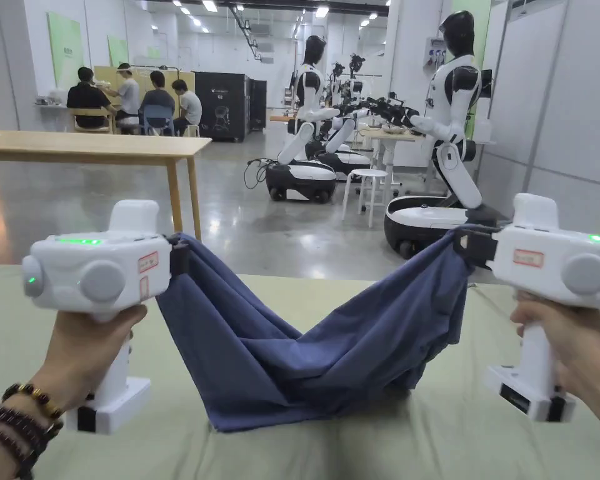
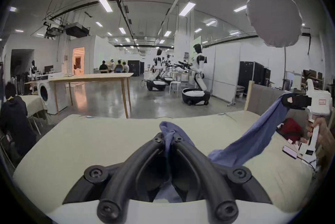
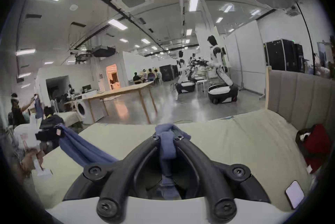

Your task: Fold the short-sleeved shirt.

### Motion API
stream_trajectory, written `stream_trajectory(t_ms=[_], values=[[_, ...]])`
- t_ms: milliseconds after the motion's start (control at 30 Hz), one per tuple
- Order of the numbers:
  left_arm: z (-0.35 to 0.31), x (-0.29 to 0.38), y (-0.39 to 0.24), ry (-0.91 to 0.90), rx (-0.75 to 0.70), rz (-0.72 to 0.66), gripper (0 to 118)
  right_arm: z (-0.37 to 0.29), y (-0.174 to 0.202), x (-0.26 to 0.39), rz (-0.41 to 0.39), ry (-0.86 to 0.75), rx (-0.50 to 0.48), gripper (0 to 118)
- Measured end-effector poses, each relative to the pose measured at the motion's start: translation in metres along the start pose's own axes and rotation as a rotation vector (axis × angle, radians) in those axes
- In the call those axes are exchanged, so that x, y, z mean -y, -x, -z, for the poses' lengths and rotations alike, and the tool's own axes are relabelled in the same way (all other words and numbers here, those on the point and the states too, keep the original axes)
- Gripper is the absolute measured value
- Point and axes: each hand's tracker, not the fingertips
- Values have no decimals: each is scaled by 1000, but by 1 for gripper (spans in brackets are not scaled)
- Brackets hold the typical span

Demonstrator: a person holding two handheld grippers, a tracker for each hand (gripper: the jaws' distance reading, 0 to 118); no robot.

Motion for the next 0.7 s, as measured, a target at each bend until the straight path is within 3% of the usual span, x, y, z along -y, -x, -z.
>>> stream_trajectory(t_ms=[67, 133, 233, 333, 567, 667, 700], values=[[-38, 20, 2, 18, 36, -39, 3, -40, 0, 18, -19, 20, -32, 8], [-74, 51, 5, 58, 69, -93, 3, -83, -1, 42, 17, 68, -71, 8], [-118, 96, 3, 157, 50, -30, 3, -138, -2, 80, 17, 138, -51, 8], [-159, 141, 14, 233, 77, -73, 3, -192, -1, 119, -6, 222, -46, 8], [-238, 208, 25, 381, 64, -111, 3, -274, -8, 189, 74, 400, -20, 8], [-245, 227, 31, 453, 15, -97, 3, -279, -20, 214, 25, 515, 41, 8], [-241, 236, 34, 504, 7, -94, 3, -273, -23, 225, -26, 578, 65, 8]])
